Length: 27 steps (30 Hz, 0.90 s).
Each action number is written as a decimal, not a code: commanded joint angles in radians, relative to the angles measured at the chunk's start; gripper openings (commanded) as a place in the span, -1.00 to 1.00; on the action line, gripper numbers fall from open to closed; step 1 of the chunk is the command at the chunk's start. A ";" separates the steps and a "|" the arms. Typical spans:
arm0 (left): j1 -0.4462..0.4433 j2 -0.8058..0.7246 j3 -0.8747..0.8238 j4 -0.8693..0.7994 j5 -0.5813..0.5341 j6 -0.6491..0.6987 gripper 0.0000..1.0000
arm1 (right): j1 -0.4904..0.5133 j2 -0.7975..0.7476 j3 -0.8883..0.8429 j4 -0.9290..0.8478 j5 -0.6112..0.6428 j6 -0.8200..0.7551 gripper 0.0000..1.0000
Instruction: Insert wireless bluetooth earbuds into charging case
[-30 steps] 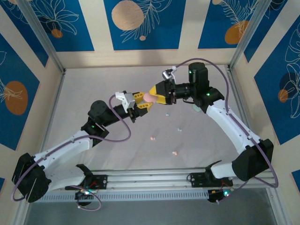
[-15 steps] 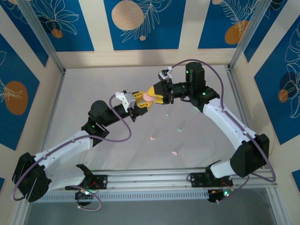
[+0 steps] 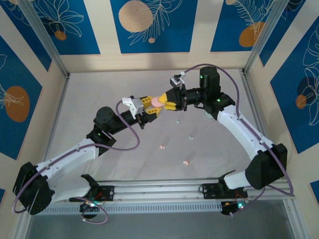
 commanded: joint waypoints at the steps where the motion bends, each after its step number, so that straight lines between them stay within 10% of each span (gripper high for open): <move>1: -0.009 -0.002 0.013 0.025 -0.013 -0.006 -0.20 | 0.007 -0.029 -0.010 0.013 -0.025 0.008 -0.55; 27: -0.009 -0.008 0.019 0.059 -0.003 -0.050 0.14 | 0.018 -0.040 -0.044 0.123 -0.006 0.082 -0.59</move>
